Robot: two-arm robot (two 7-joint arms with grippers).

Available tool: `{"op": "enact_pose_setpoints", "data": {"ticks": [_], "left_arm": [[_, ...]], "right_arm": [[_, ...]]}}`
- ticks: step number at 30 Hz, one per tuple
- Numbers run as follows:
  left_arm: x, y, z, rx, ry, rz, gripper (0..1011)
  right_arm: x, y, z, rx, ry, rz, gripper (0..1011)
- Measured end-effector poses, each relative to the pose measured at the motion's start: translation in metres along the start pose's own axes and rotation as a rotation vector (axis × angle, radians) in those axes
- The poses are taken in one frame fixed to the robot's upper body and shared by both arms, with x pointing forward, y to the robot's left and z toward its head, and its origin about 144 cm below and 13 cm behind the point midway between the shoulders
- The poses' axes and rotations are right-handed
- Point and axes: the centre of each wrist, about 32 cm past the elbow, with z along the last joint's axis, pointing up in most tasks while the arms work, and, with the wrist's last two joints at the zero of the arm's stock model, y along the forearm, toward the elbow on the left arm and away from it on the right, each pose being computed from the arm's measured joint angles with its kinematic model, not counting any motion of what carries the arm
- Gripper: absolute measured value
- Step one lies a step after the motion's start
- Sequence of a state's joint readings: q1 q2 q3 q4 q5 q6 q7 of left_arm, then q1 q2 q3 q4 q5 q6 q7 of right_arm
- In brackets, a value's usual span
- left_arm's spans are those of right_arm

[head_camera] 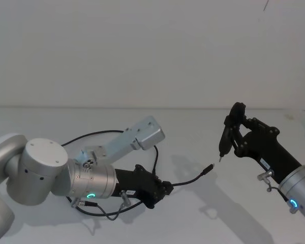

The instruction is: Pick up the data cable with the one hand.

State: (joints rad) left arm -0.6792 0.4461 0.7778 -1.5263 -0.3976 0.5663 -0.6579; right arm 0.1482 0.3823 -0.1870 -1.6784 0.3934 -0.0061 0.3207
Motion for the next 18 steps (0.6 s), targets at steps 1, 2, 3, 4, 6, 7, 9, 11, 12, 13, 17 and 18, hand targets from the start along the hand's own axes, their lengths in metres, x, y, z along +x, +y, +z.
{"op": "enact_pose_setpoints", "data": {"ticks": [1,2,3,4,6,7,9,11,12,13,17,18], "left_arm": [[0.0,0.0001,0.0,0.0,0.0,0.0,36],[0.0,0.0001,0.0001,0.0,0.0,0.0,36],[0.0,0.0001,0.0001,-0.001,0.0,0.001,36],[0.0001,0.0002,0.0001,-0.001,-0.001,0.001,36],[0.0001,0.0002,0.0002,-0.001,-0.001,0.001,36],[0.0001,0.0002,0.0002,-0.001,-0.001,0.001,36],[0.0001,0.0002,0.0002,-0.001,-0.001,0.001,36],[0.0001,0.0002,0.0002,-0.001,-0.001,0.001,36],[0.0001,0.0003,0.0002,-0.001,-0.001,0.002,36],[0.0001,0.0002,0.0002,-0.001,-0.001,0.001,36],[0.0001,0.0002,0.0002,-0.001,-0.001,0.001,36],[0.0001,0.0003,0.0002,-0.001,-0.001,0.002,36]], "right_arm": [[0.0003,0.0002,-0.0002,0.001,0.001,0.002,279],[0.0007,0.0005,-0.0006,0.001,0.001,0.004,279],[0.001,0.0006,-0.0009,0.001,0.002,0.004,279],[0.0016,0.0009,-0.0015,0.001,0.004,0.007,279],[0.0024,0.0012,-0.0022,0.003,0.007,0.01,279],[0.0028,0.0014,-0.0025,0.002,0.008,0.011,279],[0.0034,0.0016,-0.0031,0.003,0.011,0.014,279],[0.0038,0.0018,-0.0032,0.004,0.012,0.016,279],[0.0041,0.0018,-0.0035,0.004,0.013,0.017,279],[0.0045,0.0019,-0.0038,0.005,0.016,0.019,279],[0.0051,0.0022,-0.0044,0.006,0.02,0.023,279],[0.0052,0.0022,-0.0045,0.006,0.02,0.023,279]]}}
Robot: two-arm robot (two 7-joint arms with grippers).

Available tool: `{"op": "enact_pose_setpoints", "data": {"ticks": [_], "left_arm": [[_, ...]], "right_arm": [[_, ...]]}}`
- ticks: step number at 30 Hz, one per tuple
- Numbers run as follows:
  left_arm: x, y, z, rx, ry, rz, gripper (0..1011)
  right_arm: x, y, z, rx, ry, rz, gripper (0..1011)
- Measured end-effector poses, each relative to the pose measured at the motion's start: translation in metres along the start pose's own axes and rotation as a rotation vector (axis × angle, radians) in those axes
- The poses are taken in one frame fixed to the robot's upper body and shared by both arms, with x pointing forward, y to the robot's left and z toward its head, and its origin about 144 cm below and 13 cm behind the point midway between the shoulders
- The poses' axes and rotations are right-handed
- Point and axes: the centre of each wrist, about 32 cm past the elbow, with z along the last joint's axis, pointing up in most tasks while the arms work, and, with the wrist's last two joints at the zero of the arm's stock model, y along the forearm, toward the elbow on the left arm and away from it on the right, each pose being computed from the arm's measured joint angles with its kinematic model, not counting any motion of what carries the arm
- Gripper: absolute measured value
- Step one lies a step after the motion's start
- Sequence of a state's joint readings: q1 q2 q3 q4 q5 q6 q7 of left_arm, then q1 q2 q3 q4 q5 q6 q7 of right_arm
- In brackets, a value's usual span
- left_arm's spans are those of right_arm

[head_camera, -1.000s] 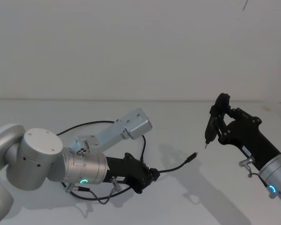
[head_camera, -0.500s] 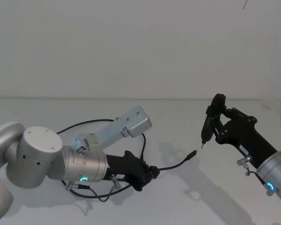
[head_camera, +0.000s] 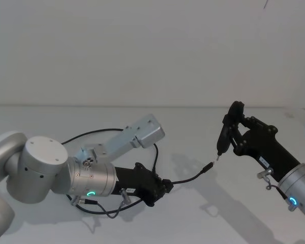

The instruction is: Pick up the data cable with the one hand.

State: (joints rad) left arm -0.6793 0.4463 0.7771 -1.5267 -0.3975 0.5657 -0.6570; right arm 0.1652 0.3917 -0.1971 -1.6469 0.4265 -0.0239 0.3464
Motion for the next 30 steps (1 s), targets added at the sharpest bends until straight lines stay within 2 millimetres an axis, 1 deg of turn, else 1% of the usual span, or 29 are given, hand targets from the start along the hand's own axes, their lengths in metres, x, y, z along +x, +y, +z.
{"op": "enact_pose_setpoints", "data": {"ticks": [30], "left_arm": [[0.0,0.0,0.0,0.0,0.0,0.0,36]], "right_arm": [[0.001,0.0031,-0.0034,-0.014,0.009,-0.003,279]]}}
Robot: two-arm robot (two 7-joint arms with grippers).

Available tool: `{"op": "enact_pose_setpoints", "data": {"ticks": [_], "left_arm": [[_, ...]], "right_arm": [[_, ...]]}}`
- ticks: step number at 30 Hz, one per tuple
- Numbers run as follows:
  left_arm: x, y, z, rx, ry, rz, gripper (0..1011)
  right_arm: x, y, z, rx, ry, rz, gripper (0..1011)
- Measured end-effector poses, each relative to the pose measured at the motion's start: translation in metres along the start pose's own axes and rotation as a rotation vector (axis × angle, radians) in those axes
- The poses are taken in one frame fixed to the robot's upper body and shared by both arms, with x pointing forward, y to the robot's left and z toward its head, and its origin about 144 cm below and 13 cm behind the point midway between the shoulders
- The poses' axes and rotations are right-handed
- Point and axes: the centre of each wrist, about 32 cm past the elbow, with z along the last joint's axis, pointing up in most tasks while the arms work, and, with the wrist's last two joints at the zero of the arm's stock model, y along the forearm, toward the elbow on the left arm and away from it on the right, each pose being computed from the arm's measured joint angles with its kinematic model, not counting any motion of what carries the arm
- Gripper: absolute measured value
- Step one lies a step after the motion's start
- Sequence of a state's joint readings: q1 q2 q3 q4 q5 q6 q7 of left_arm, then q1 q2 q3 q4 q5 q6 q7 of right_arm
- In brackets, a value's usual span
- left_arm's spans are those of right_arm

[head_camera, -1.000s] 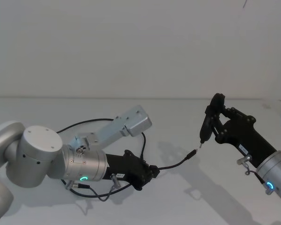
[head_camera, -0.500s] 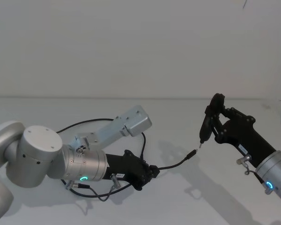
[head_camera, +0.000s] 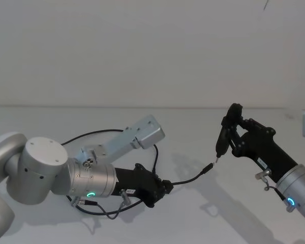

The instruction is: Pick up the data cable with the one hand.

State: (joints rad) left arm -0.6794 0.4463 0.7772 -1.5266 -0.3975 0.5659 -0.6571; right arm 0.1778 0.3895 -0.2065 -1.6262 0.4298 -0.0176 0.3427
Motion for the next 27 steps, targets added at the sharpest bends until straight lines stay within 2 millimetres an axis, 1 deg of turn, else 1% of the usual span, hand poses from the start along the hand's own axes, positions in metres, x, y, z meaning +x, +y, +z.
{"op": "enact_pose_setpoints", "data": {"ticks": [27], "left_arm": [[0.0,0.0,0.0,0.0,0.0,0.0,36]], "right_arm": [[-0.0004,0.0035,-0.0027,-0.004,0.015,0.0,279]]}}
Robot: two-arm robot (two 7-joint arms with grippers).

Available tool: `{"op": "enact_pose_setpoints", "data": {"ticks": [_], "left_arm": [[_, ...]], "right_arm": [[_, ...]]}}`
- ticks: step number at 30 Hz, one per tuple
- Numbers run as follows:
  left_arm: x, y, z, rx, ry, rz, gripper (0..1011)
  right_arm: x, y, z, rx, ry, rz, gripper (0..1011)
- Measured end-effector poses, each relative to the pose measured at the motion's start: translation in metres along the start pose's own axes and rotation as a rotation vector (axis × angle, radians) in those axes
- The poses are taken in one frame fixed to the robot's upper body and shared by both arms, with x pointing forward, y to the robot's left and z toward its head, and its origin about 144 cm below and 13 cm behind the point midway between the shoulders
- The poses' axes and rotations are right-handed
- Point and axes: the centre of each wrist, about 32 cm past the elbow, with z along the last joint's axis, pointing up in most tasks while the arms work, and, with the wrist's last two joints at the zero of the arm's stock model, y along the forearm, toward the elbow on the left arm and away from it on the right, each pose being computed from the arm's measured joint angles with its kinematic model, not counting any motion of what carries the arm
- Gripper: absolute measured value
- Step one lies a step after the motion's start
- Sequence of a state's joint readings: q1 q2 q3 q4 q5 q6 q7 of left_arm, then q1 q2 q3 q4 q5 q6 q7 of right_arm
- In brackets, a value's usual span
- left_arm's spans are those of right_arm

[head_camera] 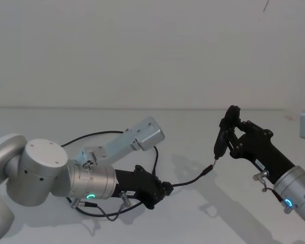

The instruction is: Pick up the data cable with the one hand.

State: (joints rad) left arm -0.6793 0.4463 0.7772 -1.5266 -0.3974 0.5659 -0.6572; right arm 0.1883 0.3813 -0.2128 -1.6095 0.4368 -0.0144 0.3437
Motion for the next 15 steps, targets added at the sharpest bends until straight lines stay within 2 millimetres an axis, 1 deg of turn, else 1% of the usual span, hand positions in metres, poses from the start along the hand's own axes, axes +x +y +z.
{"op": "enact_pose_setpoints", "data": {"ticks": [15], "left_arm": [[0.0,0.0,0.0,0.0,0.0,0.0,36]], "right_arm": [[0.0001,0.0002,-0.0004,0.0,0.006,0.007,279]]}}
